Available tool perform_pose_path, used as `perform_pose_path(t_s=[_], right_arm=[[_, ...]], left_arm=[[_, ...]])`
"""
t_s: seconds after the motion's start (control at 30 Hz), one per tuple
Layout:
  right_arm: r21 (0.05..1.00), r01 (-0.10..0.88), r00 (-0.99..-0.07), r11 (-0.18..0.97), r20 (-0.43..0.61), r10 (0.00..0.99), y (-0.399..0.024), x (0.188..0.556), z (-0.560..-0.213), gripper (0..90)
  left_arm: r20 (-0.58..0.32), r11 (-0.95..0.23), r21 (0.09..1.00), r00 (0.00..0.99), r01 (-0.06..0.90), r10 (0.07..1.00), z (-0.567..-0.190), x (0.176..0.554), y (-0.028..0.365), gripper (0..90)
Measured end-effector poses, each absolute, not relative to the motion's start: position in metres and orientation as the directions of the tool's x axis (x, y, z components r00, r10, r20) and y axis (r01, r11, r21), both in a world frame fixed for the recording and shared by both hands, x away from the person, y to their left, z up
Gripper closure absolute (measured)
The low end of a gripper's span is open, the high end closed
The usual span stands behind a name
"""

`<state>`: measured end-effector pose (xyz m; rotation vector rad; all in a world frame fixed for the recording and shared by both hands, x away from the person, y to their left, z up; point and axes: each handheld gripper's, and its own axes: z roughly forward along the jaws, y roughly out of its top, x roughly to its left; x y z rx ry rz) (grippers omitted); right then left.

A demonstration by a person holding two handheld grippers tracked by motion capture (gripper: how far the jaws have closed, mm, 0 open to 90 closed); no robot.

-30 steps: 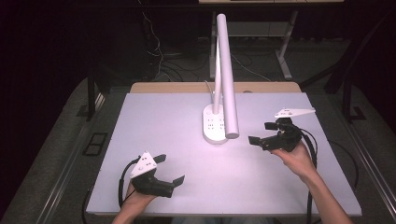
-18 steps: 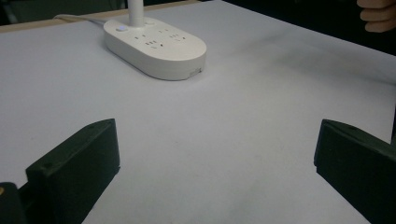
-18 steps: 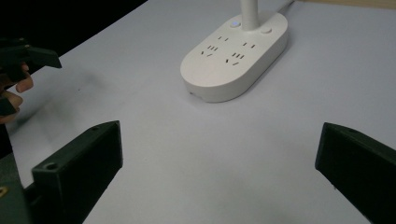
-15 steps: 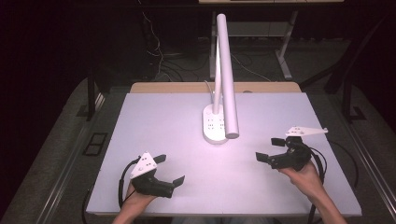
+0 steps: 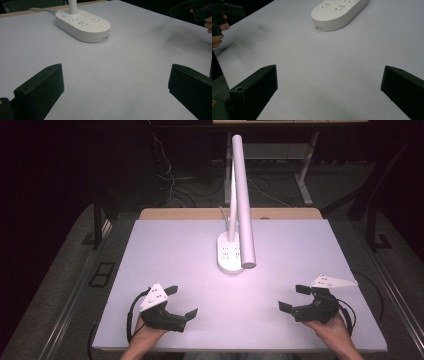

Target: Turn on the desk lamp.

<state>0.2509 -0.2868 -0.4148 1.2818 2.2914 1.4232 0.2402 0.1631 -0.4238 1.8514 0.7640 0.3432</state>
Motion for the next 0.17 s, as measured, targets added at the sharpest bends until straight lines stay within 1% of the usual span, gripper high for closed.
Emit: perform_pose_path(t_s=[0.17], right_arm=[[0.799, 0.575, -0.620, 0.177, 0.285, 0.731, -0.2890, 0.2458, -0.4203, 0.2]], left_arm=[[-0.114, -0.244, 0.906, 0.754, 0.346, 0.647, -0.4239, 0.2408, 0.1628, 0.0]])
